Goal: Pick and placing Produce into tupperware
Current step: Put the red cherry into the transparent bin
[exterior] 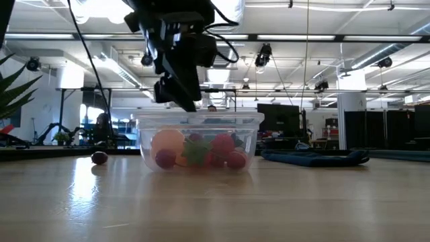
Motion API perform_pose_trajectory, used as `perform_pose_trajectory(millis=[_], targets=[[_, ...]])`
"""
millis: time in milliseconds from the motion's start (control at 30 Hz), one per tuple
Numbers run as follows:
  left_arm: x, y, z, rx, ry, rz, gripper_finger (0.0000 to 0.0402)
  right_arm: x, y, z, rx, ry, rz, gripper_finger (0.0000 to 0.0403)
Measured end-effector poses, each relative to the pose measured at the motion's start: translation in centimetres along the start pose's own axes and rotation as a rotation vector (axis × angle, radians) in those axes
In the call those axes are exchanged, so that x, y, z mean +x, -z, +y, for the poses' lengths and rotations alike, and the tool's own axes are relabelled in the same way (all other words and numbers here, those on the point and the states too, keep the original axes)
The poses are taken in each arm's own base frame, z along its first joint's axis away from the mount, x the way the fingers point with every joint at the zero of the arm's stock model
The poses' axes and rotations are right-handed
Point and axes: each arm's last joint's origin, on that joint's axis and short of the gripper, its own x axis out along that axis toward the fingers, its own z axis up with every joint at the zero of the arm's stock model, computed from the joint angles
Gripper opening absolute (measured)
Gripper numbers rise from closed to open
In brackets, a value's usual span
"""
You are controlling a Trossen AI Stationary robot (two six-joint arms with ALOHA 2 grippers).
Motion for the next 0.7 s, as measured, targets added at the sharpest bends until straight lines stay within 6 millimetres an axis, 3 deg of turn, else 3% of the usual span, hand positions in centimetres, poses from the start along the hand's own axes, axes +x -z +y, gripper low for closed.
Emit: perform_pose_trajectory(millis=[133,267,367,467,533,700], targets=[[-2.1,0.8,0.1,-0.040,-0.106,0.076,0.0205,0.0,0.0,0.0,0.000,0.000,0.001,0.0226],[-5.2,3.3,1.3,-0.240,-0.353,0.211,0.0214,0.0,0.0,0.0,0.004,-0.001,0.000,0.0226],[-6.0,4.7,2.0,0.002,-0.477,0.287,0.0202,0.0,0.0,0.0,-0.007,0.000,-0.002,0.0226],[-6.0,6.0,1.7,0.433,-0.411,0.376,0.0187,0.0,0.0,0.0,-0.023,0.001,-0.004,0.0226],[-5.3,6.7,2.0,0.619,-0.372,0.423,0.0179,0.0,0.0,0.0,-0.021,0.002,-0.005,0.0226],[-3.7,7.7,3.1,0.685,-0.365,0.450,0.0171,0.0,0.0,0.0,-0.001,0.002,-0.006,0.0226]])
